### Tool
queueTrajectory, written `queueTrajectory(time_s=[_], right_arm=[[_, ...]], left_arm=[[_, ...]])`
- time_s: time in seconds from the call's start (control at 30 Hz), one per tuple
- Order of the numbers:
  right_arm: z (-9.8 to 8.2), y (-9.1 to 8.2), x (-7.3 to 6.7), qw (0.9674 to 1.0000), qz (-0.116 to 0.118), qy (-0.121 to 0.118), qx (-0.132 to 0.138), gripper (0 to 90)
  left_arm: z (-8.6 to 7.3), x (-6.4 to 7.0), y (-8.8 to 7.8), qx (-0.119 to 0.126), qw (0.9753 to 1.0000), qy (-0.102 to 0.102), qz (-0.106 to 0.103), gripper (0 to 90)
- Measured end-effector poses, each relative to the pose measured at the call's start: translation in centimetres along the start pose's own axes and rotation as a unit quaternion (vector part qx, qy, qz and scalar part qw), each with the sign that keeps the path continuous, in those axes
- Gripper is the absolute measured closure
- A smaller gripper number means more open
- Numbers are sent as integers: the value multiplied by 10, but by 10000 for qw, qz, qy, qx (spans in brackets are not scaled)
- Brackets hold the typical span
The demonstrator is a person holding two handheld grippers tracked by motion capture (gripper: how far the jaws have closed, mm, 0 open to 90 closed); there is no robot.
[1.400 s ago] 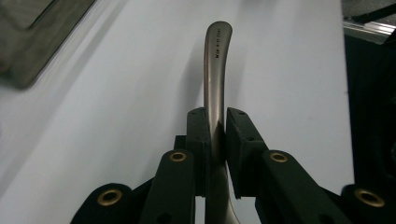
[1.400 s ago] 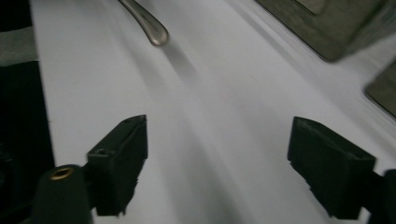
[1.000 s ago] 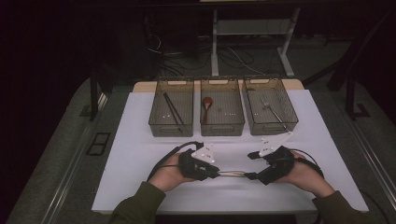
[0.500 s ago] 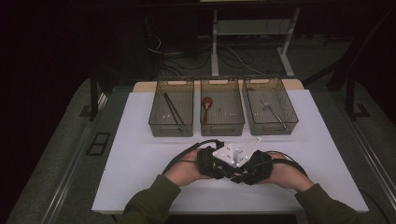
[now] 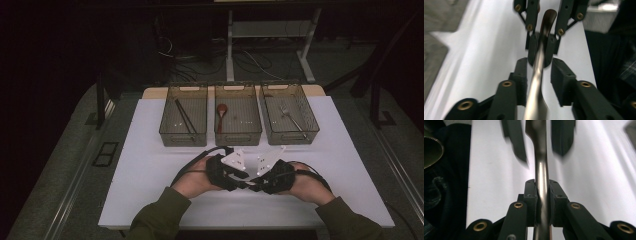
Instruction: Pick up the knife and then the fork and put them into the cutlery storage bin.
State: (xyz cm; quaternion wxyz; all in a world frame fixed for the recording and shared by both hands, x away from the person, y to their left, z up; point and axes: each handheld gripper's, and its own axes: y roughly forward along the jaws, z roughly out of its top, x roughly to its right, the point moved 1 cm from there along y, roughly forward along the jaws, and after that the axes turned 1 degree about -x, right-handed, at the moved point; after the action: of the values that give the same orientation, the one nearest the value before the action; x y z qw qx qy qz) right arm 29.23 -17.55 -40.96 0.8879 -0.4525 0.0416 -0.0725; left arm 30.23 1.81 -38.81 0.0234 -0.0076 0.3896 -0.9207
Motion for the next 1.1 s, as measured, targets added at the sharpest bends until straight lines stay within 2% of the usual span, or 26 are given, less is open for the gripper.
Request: queueTrajectory(time_s=[0.03,0.07,0.13,0.17,0.27,0.3,0.37,0.5,0.57,0.67,0.7,0.73,0.8,0.9,0.93,1.0,1.1], right_arm=[[-3,-2,3,9999,29,101,13,780],[-6,-4,7,9999,-64,110,63,780],[-12,-10,15,9995,-161,261,56,779],[-16,-13,19,9991,-236,348,86,779],[-26,-22,32,9966,-445,682,90,779],[-30,-26,35,9954,-506,801,113,779],[-36,-33,42,9919,-698,1046,177,779],[-44,-54,55,9829,-981,1500,434,778],[-47,-63,61,9788,-1133,1637,474,778],[-49,-75,73,9721,-1375,1814,558,778],[-49,-78,76,9695,-1450,1891,573,778],[-49,-81,80,9668,-1511,1971,596,778],[-48,-86,90,9617,-1622,2114,640,778],[-47,-92,106,9526,-1805,2344,708,778],[-46,-94,111,9505,-1864,2387,700,778],[-46,-98,121,9449,-2020,2477,702,778],[-50,-104,136,9366,-2169,2671,660,778]], left_arm=[[-4,0,-5,120,9997,-207,79,594],[-8,-2,-11,252,9991,-308,149,569],[-17,-3,-22,486,9964,-604,348,498],[-22,-4,-27,573,9953,-670,407,479],[-36,-4,-44,835,9904,-895,638,438],[-41,-3,-50,902,9884,-939,779,432],[-50,-1,-60,1049,9838,-1127,923,422],[-71,3,-73,1210,9743,-1450,1226,341],[-83,4,-76,1270,9700,-1593,1327,322],[-95,6,-78,1304,9654,-1749,1430,298],[-98,6,-78,1330,9627,-1816,1504,283],[-101,6,-78,1319,9619,-1845,1530,276],[-107,8,-76,1323,9574,-1958,1662,250],[-115,10,-72,1246,9531,-2021,1879,175],[-117,10,-70,1234,9518,-2052,1916,148],[-120,12,-68,1192,9498,-2101,1987,119],[-124,13,-66,1124,9482,-2148,2052,55]])
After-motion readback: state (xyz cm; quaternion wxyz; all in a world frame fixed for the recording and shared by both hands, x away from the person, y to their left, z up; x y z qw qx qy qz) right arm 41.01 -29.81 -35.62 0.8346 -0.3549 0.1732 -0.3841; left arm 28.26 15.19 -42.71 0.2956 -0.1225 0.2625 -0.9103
